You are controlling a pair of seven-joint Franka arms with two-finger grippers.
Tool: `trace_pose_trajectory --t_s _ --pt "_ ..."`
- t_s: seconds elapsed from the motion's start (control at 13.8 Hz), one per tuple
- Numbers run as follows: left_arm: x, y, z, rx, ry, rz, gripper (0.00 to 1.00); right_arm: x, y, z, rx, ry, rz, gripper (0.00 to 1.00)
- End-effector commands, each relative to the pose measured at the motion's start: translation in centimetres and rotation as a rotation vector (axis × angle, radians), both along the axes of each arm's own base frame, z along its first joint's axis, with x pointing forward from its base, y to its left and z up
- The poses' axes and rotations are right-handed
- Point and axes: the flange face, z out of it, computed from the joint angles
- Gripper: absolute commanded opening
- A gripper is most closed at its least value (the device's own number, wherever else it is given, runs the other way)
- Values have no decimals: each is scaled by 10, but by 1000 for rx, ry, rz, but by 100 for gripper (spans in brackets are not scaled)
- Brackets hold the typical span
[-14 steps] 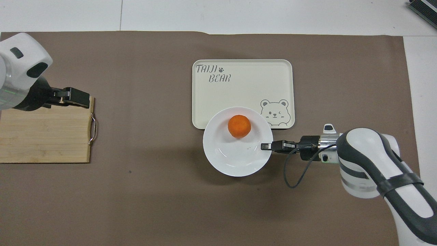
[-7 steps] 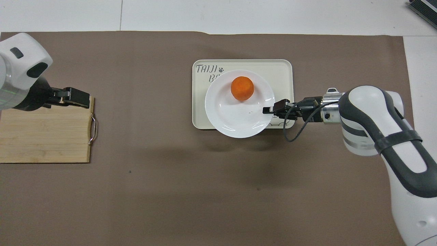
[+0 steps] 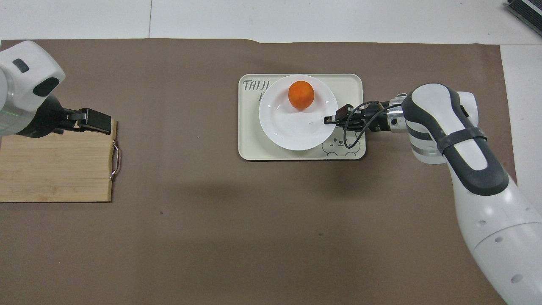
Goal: Place orange and plate with both arms
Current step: 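Slide the plate with the right gripper onto the bear tray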
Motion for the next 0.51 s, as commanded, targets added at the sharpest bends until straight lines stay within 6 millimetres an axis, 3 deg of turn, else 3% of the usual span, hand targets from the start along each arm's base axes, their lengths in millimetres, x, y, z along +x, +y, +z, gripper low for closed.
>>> trace_pose_trajectory --t_s 0.0,0.44 --pt "-8 4 2 -8 5 2 100 6 -3 7 -22 -1 35 0" --pt "-8 4 2 -6 4 2 100 -1 -5 -3 -65 -2 71 0"
